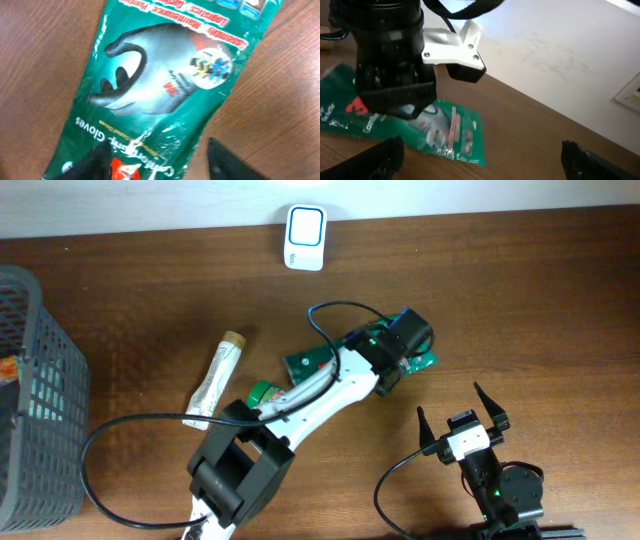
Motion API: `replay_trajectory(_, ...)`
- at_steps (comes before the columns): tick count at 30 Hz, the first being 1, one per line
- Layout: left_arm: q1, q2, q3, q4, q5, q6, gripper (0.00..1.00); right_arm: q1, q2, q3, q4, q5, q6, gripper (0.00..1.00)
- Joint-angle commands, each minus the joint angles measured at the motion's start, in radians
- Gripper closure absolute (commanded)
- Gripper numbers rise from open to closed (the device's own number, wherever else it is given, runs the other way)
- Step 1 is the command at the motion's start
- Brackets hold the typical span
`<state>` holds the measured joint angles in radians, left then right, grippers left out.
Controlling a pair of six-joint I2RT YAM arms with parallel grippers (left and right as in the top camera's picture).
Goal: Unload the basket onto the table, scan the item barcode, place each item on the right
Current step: 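Lay the 3M glove pack on the table right of the jar, then grasp the light green Zappy pack in the basket with the left gripper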
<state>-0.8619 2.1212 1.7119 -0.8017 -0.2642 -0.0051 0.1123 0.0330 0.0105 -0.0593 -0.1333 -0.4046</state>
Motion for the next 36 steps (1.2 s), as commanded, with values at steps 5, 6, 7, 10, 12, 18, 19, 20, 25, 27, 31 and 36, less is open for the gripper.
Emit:
replay_trajectory(5, 0.121, -0.122, 0.319, -0.183, -0.031, 0.005, 0.01, 0.005, -0.005, -0.005, -0.005, -0.012, -0.006, 0.02)
replay_trajectory(6, 0.161, -0.158, 0.387, -0.210, -0.031, 0.004, 0.01, 0.005, -0.005, -0.005, -0.005, -0.012, -0.006, 0.02)
replay_trajectory(7, 0.206, -0.194, 0.451, -0.243, -0.029, 0.005, 0.01, 0.005, -0.005, -0.005, -0.005, -0.012, -0.006, 0.02)
replay_trajectory(10, 0.348, -0.292, 0.585, -0.359, -0.029, 0.005, 0.01, 0.005, -0.005, -0.005, -0.005, -0.012, -0.006, 0.02)
replay_trajectory(12, 0.494, -0.366, 0.637, -0.427, -0.029, 0.005, 0.01, 0.005, -0.005, -0.005, -0.006, -0.012, -0.006, 0.01)
replay_trajectory(18, 1.135, -0.480, 0.638, -0.560, -0.023, -0.142, 0.07, 0.005, -0.005, -0.005, -0.005, -0.012, -0.006, 0.02)
replay_trajectory(19, 1.230, -0.472, 0.633, -0.570, 0.002, -0.152, 0.08, 0.005, -0.005, -0.005, -0.005, -0.012, -0.006, 0.02)
replay_trajectory(20, 1.317, -0.463, 0.624, -0.577, 0.040, -0.175, 0.09, 0.005, -0.005, -0.005, -0.005, -0.012, -0.006, 0.02)
replay_trajectory(25, 1.632, -0.422, 0.446, -0.494, 0.193, -0.191, 0.14, 0.005, -0.005, -0.005, -0.005, -0.012, -0.006, 0.02)
replay_trajectory(27, 1.684, -0.417, 0.323, -0.420, 0.233, -0.175, 0.13, 0.005, -0.005, -0.005, -0.005, -0.012, -0.006, 0.02)
replay_trajectory(31, 1.730, -0.407, 0.026, -0.165, 0.404, 0.011, 0.13, 0.005, -0.005, -0.005, -0.005, -0.012, -0.006, 0.02)
replay_trajectory(36, 1.729, -0.335, -0.167, 0.055, 0.486, 0.172, 0.10, 0.005, -0.005, -0.005, -0.005, -0.012, -0.006, 0.02)
